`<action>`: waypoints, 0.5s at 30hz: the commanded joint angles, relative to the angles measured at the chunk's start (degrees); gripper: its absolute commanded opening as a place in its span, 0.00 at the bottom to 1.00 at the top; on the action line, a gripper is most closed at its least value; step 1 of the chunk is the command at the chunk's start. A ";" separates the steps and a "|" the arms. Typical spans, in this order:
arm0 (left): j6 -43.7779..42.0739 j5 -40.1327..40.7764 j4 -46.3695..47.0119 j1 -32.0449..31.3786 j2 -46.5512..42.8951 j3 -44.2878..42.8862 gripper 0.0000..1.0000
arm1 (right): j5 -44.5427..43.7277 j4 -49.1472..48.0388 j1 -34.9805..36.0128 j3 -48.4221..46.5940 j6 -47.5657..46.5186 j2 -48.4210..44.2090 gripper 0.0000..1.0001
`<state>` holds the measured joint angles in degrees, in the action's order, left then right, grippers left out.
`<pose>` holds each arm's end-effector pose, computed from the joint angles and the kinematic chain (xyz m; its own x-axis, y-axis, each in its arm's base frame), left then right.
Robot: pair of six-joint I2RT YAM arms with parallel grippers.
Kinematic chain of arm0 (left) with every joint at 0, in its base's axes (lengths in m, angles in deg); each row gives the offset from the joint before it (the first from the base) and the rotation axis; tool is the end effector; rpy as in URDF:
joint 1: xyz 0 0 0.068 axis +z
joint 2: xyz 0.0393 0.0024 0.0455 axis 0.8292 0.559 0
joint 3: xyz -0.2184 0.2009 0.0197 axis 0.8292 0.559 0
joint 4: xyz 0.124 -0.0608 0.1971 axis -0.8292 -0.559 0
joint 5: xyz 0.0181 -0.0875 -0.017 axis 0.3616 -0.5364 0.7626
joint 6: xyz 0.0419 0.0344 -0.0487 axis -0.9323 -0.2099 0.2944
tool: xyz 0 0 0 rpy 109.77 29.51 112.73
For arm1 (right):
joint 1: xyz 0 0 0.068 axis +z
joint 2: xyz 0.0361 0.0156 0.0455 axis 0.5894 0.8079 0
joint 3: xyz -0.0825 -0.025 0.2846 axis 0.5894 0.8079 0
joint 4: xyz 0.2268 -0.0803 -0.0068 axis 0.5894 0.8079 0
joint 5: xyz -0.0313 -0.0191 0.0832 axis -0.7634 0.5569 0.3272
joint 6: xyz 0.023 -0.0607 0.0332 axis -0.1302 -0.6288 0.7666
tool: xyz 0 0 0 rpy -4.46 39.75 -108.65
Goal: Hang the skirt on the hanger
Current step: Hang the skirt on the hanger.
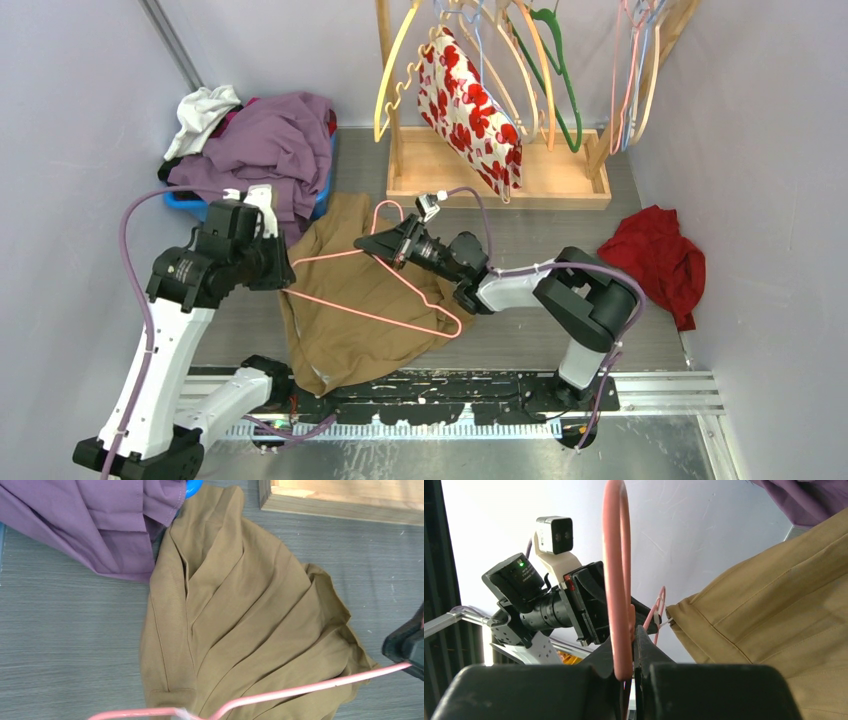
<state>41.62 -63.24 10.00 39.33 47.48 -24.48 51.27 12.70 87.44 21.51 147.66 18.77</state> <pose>0.1026 -0.0310 0.3663 -0.8210 -0.1060 -0.5610 0.0142 0.9785 -0.2056 0.2123 0.2911 0.2862 -0.8807 0.4301 -0.1983 -0.3026 -0.1890 0.9342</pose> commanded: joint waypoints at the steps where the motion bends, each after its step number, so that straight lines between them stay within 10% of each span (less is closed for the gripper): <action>1: 1.52 -4.37 3.63 0.25 -0.46 -2.93 0.20 | -1.50 -7.03 0.83 -3.82 2.30 -0.36 0.01; 15: 1.70 -6.61 2.96 0.24 -1.61 -6.13 0.32 | -2.15 -7.00 2.17 -5.51 1.18 2.79 0.01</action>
<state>42.77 -66.85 10.83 39.33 47.24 -27.35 49.39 11.79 88.38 19.50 147.88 20.82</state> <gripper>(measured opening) 0.285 0.112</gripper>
